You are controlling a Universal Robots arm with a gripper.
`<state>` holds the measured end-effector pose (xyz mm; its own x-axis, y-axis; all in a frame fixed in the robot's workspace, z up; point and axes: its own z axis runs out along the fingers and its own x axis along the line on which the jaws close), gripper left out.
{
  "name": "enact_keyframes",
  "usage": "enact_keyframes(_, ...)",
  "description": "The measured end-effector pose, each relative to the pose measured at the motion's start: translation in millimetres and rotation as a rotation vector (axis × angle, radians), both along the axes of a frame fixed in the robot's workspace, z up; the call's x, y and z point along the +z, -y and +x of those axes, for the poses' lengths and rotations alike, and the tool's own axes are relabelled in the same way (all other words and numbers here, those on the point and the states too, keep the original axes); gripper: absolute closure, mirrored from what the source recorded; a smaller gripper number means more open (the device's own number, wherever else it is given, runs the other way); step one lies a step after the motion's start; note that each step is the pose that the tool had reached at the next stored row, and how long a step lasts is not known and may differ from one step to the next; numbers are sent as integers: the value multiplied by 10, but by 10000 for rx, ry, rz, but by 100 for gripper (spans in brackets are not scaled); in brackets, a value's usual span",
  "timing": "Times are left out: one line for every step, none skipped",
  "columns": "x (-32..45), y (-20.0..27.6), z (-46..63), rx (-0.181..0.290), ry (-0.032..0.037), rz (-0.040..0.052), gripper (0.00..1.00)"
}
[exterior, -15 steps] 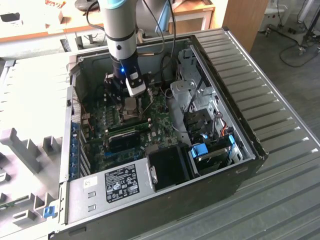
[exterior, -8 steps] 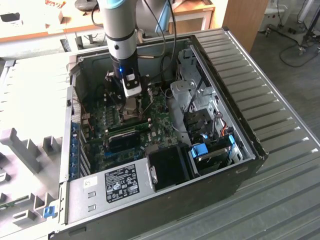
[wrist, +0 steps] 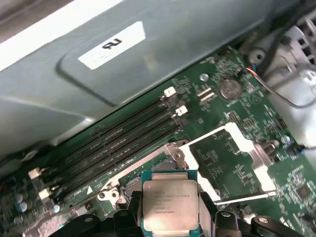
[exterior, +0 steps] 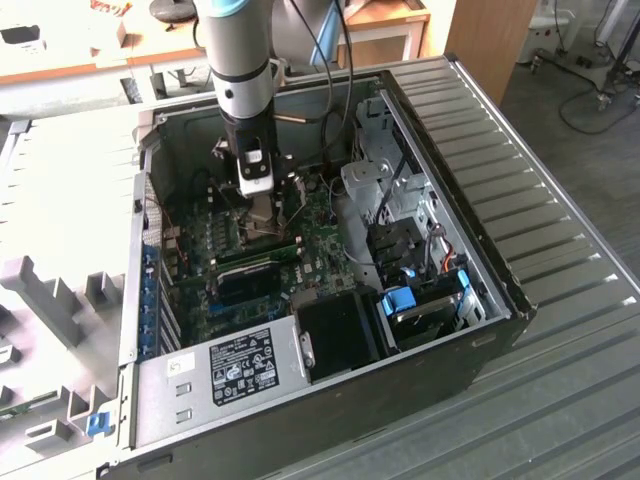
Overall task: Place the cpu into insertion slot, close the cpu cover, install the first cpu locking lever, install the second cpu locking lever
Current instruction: 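Place the cpu into insertion slot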
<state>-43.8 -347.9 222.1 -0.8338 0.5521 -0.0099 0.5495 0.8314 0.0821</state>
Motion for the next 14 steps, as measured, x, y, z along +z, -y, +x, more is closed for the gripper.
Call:
enact_keyframes(0, 0, 0, -196, 0, 0, 46)
enact_keyframes(0, 0, 0, -377, 0, 0, 46)
enact_keyframes(0, 0, 0, -556, 0, 0, 46)
enact_keyframes(0, 0, 0, -731, 0, 0, 46)
enact_keyframes(0, 0, 0, -909, 0, 0, 46)
enact_keyframes(0, 0, 0, -1091, 0, 0, 46)
enact_keyframes(0, 0, 0, -1287, 0, 0, 46)
enact_keyframes(0, 0, 0, -1467, 0, 0, 46)
enact_keyframes(0, 0, 0, -1647, 0, 0, 46)
enact_keyframes(-1, 0, 0, -1826, 0, 0, 46)
enact_keyframes(-1, 0, 0, -2007, 0, 0, 46)
enact_keyframes(-1, 0, 0, -2185, 0, 0, 46)
enact_keyframes(-1, 0, 0, -2377, 0, 0, 46)
enact_keyframes(-1, 0, 0, -2556, 0, 0, 46)
